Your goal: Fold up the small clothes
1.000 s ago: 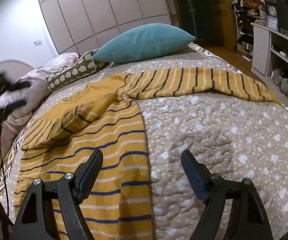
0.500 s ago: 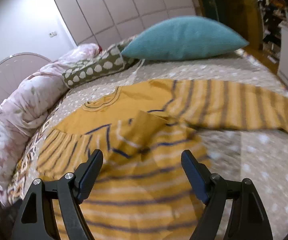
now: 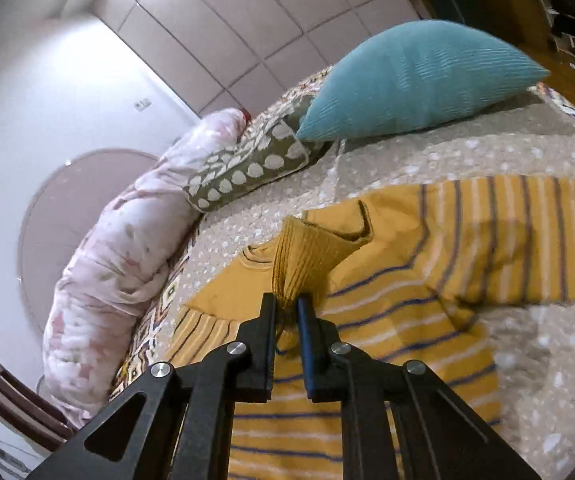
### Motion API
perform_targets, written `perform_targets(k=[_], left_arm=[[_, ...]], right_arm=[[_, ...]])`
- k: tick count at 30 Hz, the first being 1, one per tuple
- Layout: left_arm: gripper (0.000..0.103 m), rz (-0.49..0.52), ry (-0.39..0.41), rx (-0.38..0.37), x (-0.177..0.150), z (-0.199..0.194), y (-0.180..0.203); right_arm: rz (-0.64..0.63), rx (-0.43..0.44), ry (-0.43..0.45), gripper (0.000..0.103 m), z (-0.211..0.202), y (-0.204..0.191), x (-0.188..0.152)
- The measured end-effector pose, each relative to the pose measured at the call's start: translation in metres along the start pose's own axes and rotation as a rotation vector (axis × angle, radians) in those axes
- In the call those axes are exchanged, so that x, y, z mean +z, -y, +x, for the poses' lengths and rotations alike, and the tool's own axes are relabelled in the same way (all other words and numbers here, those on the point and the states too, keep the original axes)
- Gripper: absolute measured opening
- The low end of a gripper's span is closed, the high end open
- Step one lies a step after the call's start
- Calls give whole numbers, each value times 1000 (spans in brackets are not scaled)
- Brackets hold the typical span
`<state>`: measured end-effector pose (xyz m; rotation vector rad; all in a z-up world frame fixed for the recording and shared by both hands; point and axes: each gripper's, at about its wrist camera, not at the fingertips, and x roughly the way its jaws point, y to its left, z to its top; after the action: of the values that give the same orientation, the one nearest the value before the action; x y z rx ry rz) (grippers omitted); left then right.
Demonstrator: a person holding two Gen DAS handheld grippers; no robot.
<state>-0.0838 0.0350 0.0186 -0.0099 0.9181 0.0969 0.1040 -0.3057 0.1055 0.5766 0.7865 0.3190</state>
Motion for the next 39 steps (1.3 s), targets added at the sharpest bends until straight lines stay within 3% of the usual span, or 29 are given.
perform_targets(k=[5, 7, 9, 14, 15, 16, 18, 21, 24, 28, 29, 31, 35, 37, 39], left_arm=[[70, 40, 19, 37, -6, 0, 9], [71, 41, 22, 40, -7, 1, 9], [72, 38, 21, 43, -7, 1, 9], [74, 36, 29, 65, -8, 2, 12], [74, 36, 30, 67, -8, 2, 12], [74, 36, 28, 66, -8, 2, 12], [74, 28, 19, 62, -8, 1, 12], [74, 9, -3, 43, -5, -2, 9], [74, -25, -22, -18, -4, -13, 7], [74, -28, -1, -51, -3, -31, 6], [74, -24, 12, -49, -3, -36, 5], [74, -22, 35, -48, -1, -45, 2], [74, -59, 76, -52, 4, -58, -15], [74, -94, 86, -52, 6, -62, -27], [74, -126, 88, -56, 7, -65, -38]], right_arm=[[94, -227, -91, 12, 10, 84, -44], [157, -210, -99, 6, 0, 109, -57], [191, -178, -76, 6, -20, 126, -66], [224, -315, 23, 9, -87, 168, -71], [251, -331, 44, 11, -99, 178, -70], [294, -353, 70, 20, -111, 195, -68], [392, -346, 125, 27, -129, 222, -64], [507, -315, 183, 27, -140, 253, -50], [599, -296, 229, 34, -144, 278, -32], [725, -268, 293, 33, -153, 313, -14], [739, -282, 300, 31, -152, 315, -8], [712, -340, 284, 6, -153, 315, 4], [583, -384, 277, 6, -162, 283, 26], [429, -401, 261, 6, -159, 232, 38], [287, -358, 236, 6, -140, 172, 49]])
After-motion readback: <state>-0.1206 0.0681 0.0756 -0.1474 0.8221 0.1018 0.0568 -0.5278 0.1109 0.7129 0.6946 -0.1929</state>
